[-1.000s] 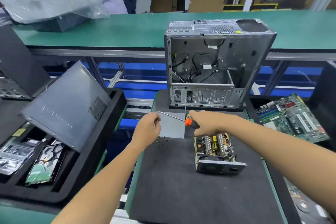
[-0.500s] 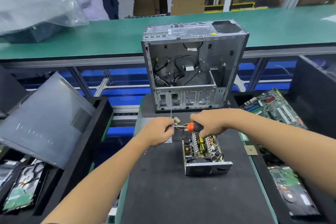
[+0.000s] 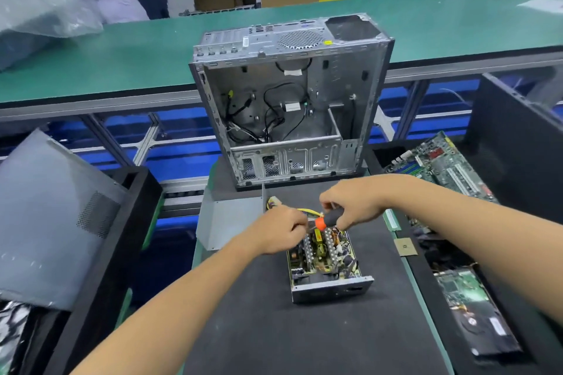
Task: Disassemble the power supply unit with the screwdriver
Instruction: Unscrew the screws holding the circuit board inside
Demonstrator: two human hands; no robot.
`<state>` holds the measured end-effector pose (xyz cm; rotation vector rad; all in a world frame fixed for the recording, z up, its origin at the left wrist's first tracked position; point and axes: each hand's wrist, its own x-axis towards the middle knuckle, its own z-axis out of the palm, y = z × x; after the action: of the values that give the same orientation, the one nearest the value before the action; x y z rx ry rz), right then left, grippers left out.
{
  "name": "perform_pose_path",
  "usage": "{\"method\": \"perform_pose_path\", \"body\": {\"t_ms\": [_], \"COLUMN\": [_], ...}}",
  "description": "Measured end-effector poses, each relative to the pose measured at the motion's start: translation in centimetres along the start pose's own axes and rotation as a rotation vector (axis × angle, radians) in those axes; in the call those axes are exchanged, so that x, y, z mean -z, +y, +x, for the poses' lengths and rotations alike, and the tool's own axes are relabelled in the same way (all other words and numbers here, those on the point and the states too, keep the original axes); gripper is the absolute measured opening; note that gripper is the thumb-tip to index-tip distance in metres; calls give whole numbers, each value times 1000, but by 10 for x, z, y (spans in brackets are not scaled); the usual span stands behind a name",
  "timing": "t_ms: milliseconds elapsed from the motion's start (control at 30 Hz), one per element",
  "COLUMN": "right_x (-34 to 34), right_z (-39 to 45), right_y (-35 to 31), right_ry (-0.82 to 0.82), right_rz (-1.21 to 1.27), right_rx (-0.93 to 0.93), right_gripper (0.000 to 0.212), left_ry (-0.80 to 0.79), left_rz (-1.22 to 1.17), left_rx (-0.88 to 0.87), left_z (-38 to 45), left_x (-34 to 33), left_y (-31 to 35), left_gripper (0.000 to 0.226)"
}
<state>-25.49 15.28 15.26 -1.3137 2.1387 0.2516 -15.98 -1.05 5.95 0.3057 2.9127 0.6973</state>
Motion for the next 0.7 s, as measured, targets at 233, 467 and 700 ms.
{"method": "perform_pose_path", "body": {"t_ms": [233, 467, 700], "right_x": [15, 14, 17], "right_z": [0, -1, -7], "right_y": [-3, -8, -4], "right_ry": [71, 122, 142], "right_rz": [-14, -52, -169], "right_rx": [81, 129, 105], "right_gripper": [30, 26, 22], "left_ry": [-63, -139, -225], "left_rz": [-73, -86, -149], "left_rx": [-120, -155, -162], "left_z": [11, 8, 17], "left_x": [-10, -24, -36], "left_y": [8, -3, 3], "left_gripper": [17, 12, 9]}}
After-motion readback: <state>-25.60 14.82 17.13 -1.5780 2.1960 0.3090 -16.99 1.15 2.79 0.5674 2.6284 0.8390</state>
